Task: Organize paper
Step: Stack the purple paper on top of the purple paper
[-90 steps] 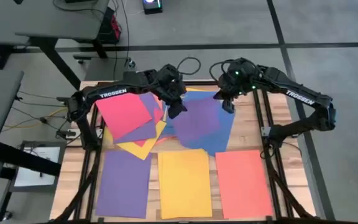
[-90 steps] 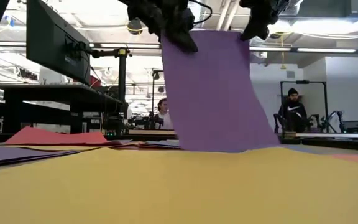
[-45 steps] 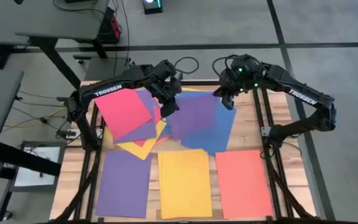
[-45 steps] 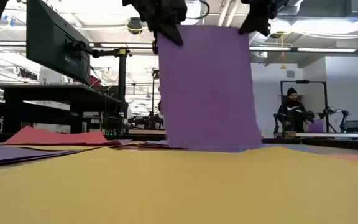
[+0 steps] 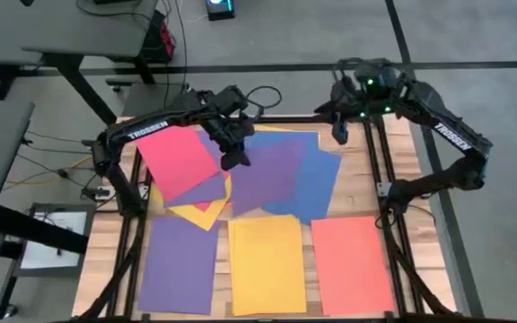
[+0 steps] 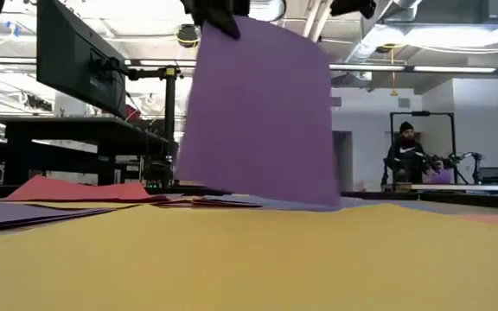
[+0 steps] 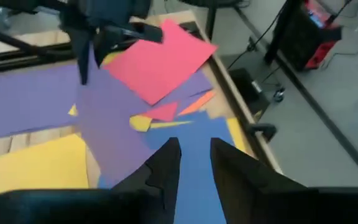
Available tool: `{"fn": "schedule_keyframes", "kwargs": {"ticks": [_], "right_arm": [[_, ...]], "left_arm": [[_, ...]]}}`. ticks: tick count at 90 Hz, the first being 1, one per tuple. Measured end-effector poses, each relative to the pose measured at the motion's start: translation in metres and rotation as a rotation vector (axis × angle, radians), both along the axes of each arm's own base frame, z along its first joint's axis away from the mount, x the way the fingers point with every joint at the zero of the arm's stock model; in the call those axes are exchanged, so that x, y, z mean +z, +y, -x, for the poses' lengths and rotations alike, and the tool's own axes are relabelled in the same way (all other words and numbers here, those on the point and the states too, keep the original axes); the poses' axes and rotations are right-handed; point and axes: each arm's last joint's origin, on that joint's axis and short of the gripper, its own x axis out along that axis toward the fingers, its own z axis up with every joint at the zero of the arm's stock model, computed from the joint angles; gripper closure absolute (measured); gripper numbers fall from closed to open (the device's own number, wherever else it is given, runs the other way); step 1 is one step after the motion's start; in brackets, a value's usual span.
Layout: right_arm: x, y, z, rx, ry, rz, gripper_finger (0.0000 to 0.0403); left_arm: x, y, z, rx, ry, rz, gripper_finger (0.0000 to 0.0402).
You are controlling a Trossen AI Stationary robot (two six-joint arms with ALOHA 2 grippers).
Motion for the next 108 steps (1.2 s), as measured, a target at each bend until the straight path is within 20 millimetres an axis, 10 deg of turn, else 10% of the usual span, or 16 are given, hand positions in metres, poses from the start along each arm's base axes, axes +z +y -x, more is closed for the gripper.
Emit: {"fn": "schedule_keyframes", "kwargs": {"ticks": [28, 53, 108], "right_arm": [[-0.022, -0.014, 0.007, 0.02, 0.085, -0.114, 0.032], [-0.082, -0.007, -0.018, 0.305, 0.034, -0.402, 0.032], [-0.157, 0.119, -0.148, 0.281, -0.397, -0.449, 0.0194]], "left_arm": [[0.04, -0.024, 0.056, 0.029, 0.012, 0.122, 0.0401], [0.06, -0.052, 0.086, 0.015, 0.014, 0.147, 0.0401], [0.096, -0.102, 0.16, -0.178, -0.186, 0.014, 0.0401]]}}
